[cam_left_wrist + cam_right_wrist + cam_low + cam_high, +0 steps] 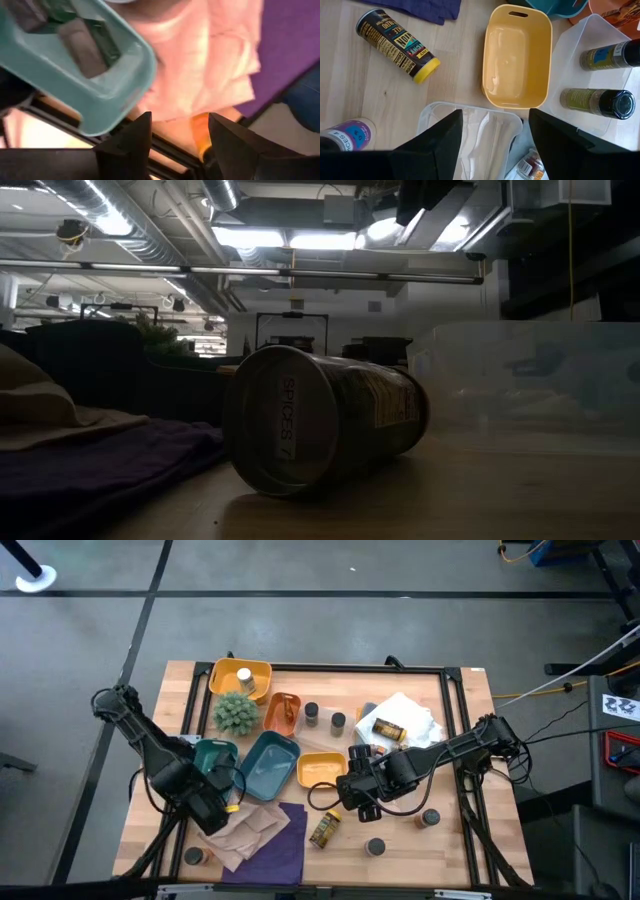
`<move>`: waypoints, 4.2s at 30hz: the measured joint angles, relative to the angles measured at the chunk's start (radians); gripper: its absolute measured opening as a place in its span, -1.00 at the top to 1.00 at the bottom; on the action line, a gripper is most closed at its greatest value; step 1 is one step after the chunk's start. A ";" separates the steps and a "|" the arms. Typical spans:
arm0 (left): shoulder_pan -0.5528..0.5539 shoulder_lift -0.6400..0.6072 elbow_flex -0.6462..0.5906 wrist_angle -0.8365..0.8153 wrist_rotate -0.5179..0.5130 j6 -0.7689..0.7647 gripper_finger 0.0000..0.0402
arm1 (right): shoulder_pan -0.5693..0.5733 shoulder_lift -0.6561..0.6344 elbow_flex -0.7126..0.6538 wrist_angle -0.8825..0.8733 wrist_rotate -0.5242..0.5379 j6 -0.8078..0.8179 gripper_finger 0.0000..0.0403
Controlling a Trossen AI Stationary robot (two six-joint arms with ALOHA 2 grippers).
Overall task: Sort spices by type
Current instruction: Put the left black seasoning bottle into the transparent bin
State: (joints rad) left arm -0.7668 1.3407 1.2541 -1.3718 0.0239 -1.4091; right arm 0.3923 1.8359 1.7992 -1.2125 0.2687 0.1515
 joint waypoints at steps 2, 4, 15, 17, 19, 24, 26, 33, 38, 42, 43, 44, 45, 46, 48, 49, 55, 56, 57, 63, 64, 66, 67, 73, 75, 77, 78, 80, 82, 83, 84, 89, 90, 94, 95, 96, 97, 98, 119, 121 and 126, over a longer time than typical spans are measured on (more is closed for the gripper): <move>-0.007 0.000 0.000 0.027 0.007 -0.006 0.11 | 0.000 0.000 0.000 0.000 0.000 0.000 -0.14; -0.009 0.000 0.000 0.055 0.010 -0.006 0.11 | 0.000 0.000 0.000 0.002 0.000 0.000 -0.14; -0.008 0.000 0.000 0.075 0.108 -0.081 0.11 | 0.000 0.000 0.000 0.010 -0.054 0.000 -0.14; -0.008 0.000 -0.001 0.074 0.108 -0.082 0.11 | 0.000 0.000 0.000 0.010 -0.054 0.001 -0.14; -0.008 0.000 -0.001 0.072 0.108 -0.093 0.11 | 0.000 0.000 0.000 0.010 -0.054 0.000 -0.14; -0.008 0.001 -0.005 0.044 0.108 -0.193 0.11 | 0.000 0.000 0.000 0.010 -0.054 0.000 -0.14; -0.008 0.001 -0.005 0.030 0.108 -0.213 0.11 | 0.000 0.000 0.000 0.010 -0.054 0.000 -0.14; -0.008 0.001 -0.005 0.027 0.108 -0.214 0.11 | 0.000 0.000 0.000 0.010 -0.054 0.000 -0.14; -0.008 0.001 -0.005 0.026 0.102 -0.155 0.11 | 0.000 0.000 0.000 0.010 -0.053 -0.001 -0.14; -0.008 0.001 -0.005 0.023 0.095 -0.154 0.11 | 0.000 0.000 0.000 0.009 -0.053 -0.001 -0.14; -0.008 0.001 -0.005 0.016 0.095 -0.156 0.10 | 0.000 0.000 0.000 0.009 -0.053 -0.001 -0.14; -0.008 0.001 -0.005 0.010 0.095 -0.163 0.08 | 0.000 0.000 0.000 0.009 -0.053 -0.001 -0.14; -0.008 0.001 -0.005 0.006 0.095 -0.181 0.06 | 0.000 0.000 0.000 0.009 -0.053 -0.001 -0.14; -0.008 0.002 -0.005 -0.006 0.095 -0.198 0.02 | 0.000 0.000 0.000 0.009 -0.053 -0.001 -0.14; -0.008 0.009 -0.005 -0.033 0.095 -0.233 -0.06 | 0.000 0.000 0.000 0.009 -0.053 -0.001 -0.14; -0.008 0.014 -0.005 -0.037 0.096 -0.235 -0.11 | 0.000 0.000 0.000 0.009 -0.053 -0.001 -0.14; -0.009 0.023 -0.005 0.033 0.147 -0.233 -0.26 | 0.000 0.000 0.000 0.008 -0.053 -0.001 -0.14; -0.015 0.023 -0.005 0.054 0.157 -0.241 -0.27 | 0.000 0.000 0.000 0.008 -0.053 -0.001 -0.14; -0.024 0.023 -0.005 0.074 0.167 -0.256 -0.27 | 0.000 0.000 0.000 0.008 -0.053 -0.001 -0.14; -0.114 0.044 -0.005 0.229 0.179 -0.298 -0.27 | 0.000 0.000 0.000 0.008 -0.053 -0.001 -0.14; -0.130 0.053 -0.005 0.249 0.179 -0.306 -0.27 | 0.000 0.000 0.000 0.008 -0.053 -0.001 -0.14; -0.160 0.071 -0.005 0.278 0.179 -0.312 -0.27 | 0.000 0.000 0.000 0.008 -0.053 -0.001 -0.14; -0.173 0.081 -0.005 0.284 0.179 -0.312 -0.27 | 0.000 0.000 0.000 0.008 -0.053 -0.001 -0.14; -0.230 0.138 -0.005 0.319 0.179 -0.284 -0.27 | 0.000 0.000 0.000 0.009 -0.053 -0.001 -0.14; -0.244 0.150 -0.005 0.315 0.179 -0.275 -0.27 | 0.000 0.000 0.000 0.010 -0.053 -0.001 -0.14; -0.257 0.160 -0.005 0.316 0.179 -0.258 -0.27 | 0.000 0.000 0.000 0.010 -0.053 -0.001 -0.14; -0.263 0.165 -0.005 0.313 0.179 -0.249 -0.27 | 0.000 0.000 0.000 0.010 -0.053 -0.001 -0.14; -0.272 0.173 -0.005 0.308 0.181 -0.232 -0.27 | 0.000 0.000 0.000 0.011 -0.053 -0.001 -0.14; -0.279 0.178 -0.005 0.305 0.183 -0.228 -0.27 | 0.000 0.000 0.000 0.011 -0.053 -0.001 -0.14; -0.282 0.180 -0.005 0.304 0.183 -0.229 -0.27 | 0.000 0.000 0.000 0.011 -0.053 -0.001 -0.14; -0.284 0.182 -0.005 0.304 0.183 -0.234 -0.27 | 0.000 0.000 0.000 0.011 -0.053 -0.001 -0.14; -0.298 0.196 -0.005 0.304 0.183 -0.257 -0.27 | 0.000 0.000 0.000 0.011 -0.053 -0.001 -0.14; -0.301 0.201 -0.005 0.304 0.183 -0.258 -0.27 | 0.000 0.000 0.000 0.011 -0.053 -0.001 -0.14; -0.307 0.223 -0.005 0.305 0.183 -0.245 -0.27 | 0.000 0.000 0.000 0.011 -0.053 -0.001 -0.14; -0.307 0.228 -0.005 0.305 0.183 -0.237 -0.27 | 0.000 0.000 0.000 0.011 -0.053 -0.001 -0.14; -0.307 0.233 -0.005 0.305 0.183 -0.237 -0.27 | 0.000 0.000 0.000 0.011 -0.053 -0.001 -0.14; -0.307 0.238 -0.005 0.305 0.183 -0.237 -0.27 | 0.000 0.000 0.000 0.011 -0.053 -0.001 -0.14; -0.307 0.241 -0.005 0.305 0.183 -0.237 -0.27 | 0.000 0.000 0.000 0.011 -0.053 -0.001 -0.14; -0.307 0.255 -0.005 0.305 0.144 -0.253 -0.27 | 0.000 0.000 0.000 0.012 -0.053 -0.001 -0.14; -0.308 0.273 -0.005 0.306 0.144 -0.251 -0.27 | 0.000 0.000 0.000 0.012 -0.053 -0.001 -0.14; -0.308 0.321 -0.005 0.307 0.143 -0.225 -0.27 | 0.000 0.000 0.000 0.012 -0.053 -0.001 -0.14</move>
State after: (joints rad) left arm -1.0744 1.6615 1.2488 -1.0648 0.1666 -1.6341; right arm 0.3923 1.8359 1.7992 -1.2005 0.2161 0.1507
